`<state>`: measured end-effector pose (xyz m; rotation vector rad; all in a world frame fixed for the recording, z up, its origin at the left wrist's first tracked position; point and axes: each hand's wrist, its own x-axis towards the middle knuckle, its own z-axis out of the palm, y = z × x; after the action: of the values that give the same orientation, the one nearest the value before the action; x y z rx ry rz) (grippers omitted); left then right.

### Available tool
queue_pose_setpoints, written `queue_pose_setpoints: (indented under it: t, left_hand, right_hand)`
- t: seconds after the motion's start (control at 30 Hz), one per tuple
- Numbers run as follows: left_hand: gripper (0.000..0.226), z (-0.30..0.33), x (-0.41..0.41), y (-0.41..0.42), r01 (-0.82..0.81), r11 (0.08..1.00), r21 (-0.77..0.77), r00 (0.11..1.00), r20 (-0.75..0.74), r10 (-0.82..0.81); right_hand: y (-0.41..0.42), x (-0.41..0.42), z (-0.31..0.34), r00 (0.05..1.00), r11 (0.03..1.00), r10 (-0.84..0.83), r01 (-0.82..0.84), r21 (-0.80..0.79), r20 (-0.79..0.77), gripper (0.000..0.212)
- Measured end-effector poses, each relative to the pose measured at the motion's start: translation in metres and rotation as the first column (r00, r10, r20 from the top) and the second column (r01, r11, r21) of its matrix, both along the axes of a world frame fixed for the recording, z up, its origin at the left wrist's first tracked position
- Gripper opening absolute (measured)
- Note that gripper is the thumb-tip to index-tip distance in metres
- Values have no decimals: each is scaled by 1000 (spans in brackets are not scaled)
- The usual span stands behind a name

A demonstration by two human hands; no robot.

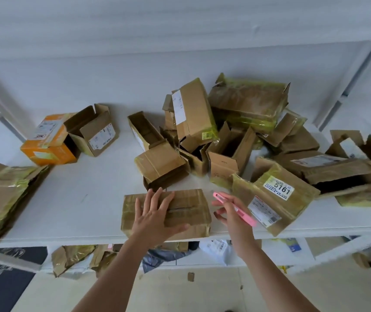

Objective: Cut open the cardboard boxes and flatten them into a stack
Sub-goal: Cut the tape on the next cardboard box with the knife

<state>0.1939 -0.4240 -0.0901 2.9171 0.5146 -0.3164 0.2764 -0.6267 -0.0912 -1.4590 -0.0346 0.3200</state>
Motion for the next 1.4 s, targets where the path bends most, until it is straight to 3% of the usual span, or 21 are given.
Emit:
queue_pose_setpoints:
  t: [0.27,0.4,0.6,0.93,1.1,1.4]
  left_hand:
    - [124,5,-1,-5,-54,996,-75,998,41,57]
    - [121,5,-1,-4,-58,993,-99,998,35,61]
    - [125,4,-1,-3,-64,990,-126,997,24,67]
    - [129,3,0,-3,-69,987,-143,997,31,74]
    - [127,4,1,-1,-63,987,-147,997,25,67]
    - [128,3,0,-1,-65,987,-148,997,39,72]
  right_hand:
    - [-2,10,-2,958,977,209,-196,-80,195,16]
    - [-9,22,-5,948,955,291,-280,-95,133,17]
    - [-19,19,-9,969,969,246,-246,-6,-20,25]
    - [-49,-3,-8,948,947,318,-319,-35,-19,20]
    - [-35,19,0,976,975,219,-218,-39,13,19]
    - [-24,14,-7,947,947,321,-321,-3,15,18]
